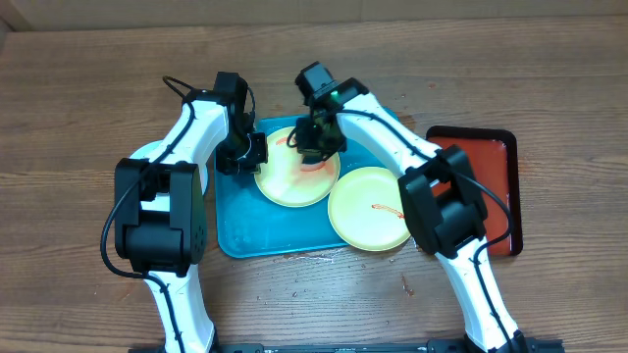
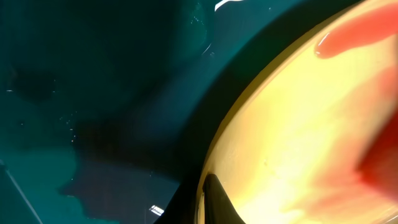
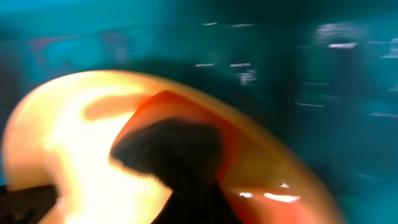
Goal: Clean dirty plates on tray and stack at the side
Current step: 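Scrub the yellow plate's red smear with the sponge in the right gripper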
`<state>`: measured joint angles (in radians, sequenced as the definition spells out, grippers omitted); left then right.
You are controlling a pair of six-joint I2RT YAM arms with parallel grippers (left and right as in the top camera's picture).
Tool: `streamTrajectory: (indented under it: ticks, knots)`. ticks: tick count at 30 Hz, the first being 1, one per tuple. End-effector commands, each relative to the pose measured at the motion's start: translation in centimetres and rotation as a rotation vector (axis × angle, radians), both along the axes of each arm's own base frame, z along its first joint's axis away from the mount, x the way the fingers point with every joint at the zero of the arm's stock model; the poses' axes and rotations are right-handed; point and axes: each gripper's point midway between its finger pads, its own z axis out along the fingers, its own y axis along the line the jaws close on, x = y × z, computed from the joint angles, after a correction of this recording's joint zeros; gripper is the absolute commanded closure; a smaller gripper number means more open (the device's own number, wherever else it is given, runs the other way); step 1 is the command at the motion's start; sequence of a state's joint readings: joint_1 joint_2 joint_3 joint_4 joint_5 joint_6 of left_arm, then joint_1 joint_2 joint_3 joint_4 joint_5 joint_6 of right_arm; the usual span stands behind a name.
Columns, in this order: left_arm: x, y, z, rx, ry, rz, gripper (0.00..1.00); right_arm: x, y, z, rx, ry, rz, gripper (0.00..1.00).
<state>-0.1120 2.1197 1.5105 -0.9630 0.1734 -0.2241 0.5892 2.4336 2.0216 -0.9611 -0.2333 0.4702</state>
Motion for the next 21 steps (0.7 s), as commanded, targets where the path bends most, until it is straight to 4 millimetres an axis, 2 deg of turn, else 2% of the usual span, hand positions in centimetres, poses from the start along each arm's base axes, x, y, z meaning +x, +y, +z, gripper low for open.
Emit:
streamTrajectory:
  ticks: [1,6,9,12,17,21]
  knots:
    - [-1.6,1.8,-2.9,0.076,0.074,-0.010,0.96,-5.3,3.5,-4.4,0.045,0.160,0.117,0.96]
    - [-1.7,1.8,-2.9,0.076,0.075,-0.009,0.96,-7.8,4.1,-3.7,0.086,0.251,0.170,0.96]
    - [-1.7,1.9,-2.9,0.076,0.075,-0.009,0.96,-8.2,2.9,-3.1,0.069,0.276,0.187,0.96]
    - [-1.7,1.9,-2.9,0.077,0.077,-0.010,0.96,-7.3,-0.5,-2.5,-0.054,0.258,0.152,0.96]
    - [-1.8,1.9,-2.9,0.077,0.081,-0.010,0.96,-4.1,-7.2,-1.1,-0.328,0.132,0.039,0.96]
    - [-1.7,1.9,-2.9,0.077,0.079,-0.009,0.96,-1.7,-10.5,-0.6,-0.490,0.023,-0.045,0.96]
